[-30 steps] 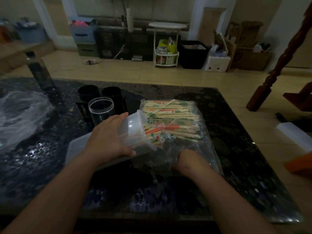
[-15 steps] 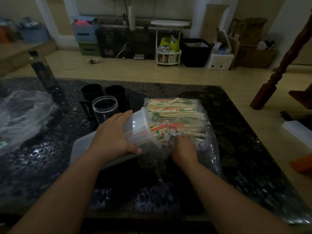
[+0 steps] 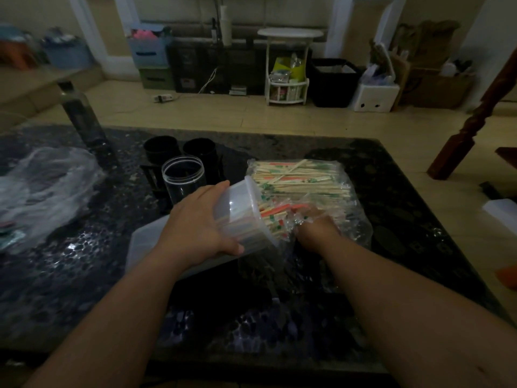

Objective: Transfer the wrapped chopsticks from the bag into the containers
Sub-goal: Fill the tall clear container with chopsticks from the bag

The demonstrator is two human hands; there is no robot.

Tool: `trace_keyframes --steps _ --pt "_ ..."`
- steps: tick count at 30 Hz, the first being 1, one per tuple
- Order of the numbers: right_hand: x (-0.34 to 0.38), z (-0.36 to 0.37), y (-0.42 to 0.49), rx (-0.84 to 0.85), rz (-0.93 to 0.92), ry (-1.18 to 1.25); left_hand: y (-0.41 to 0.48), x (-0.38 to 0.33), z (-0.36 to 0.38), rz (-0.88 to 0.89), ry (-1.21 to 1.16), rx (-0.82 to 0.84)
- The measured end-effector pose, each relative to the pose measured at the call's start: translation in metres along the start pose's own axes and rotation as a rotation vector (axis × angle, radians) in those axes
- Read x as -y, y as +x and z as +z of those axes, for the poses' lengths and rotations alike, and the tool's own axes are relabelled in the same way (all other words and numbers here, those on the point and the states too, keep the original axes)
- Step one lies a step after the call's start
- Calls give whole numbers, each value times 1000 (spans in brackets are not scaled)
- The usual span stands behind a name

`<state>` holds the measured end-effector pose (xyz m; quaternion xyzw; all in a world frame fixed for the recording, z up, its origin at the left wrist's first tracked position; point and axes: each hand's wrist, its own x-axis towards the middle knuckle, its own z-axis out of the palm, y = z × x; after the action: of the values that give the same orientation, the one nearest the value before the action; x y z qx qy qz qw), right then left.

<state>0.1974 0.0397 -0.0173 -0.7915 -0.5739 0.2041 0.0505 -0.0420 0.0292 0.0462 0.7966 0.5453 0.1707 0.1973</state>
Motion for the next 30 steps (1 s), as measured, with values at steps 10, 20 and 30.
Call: trace_keyframes --steps 10,20,30 --pt "-4 13 5 87 -85 -239 0 -1 1 6 3 -8" --pt "-13 24 -14 9 -35 -182 -1 2 2 19 13 2" --pt "-14 18 -58 -43 -100 -154 -2 2 -1 18 1 -15"
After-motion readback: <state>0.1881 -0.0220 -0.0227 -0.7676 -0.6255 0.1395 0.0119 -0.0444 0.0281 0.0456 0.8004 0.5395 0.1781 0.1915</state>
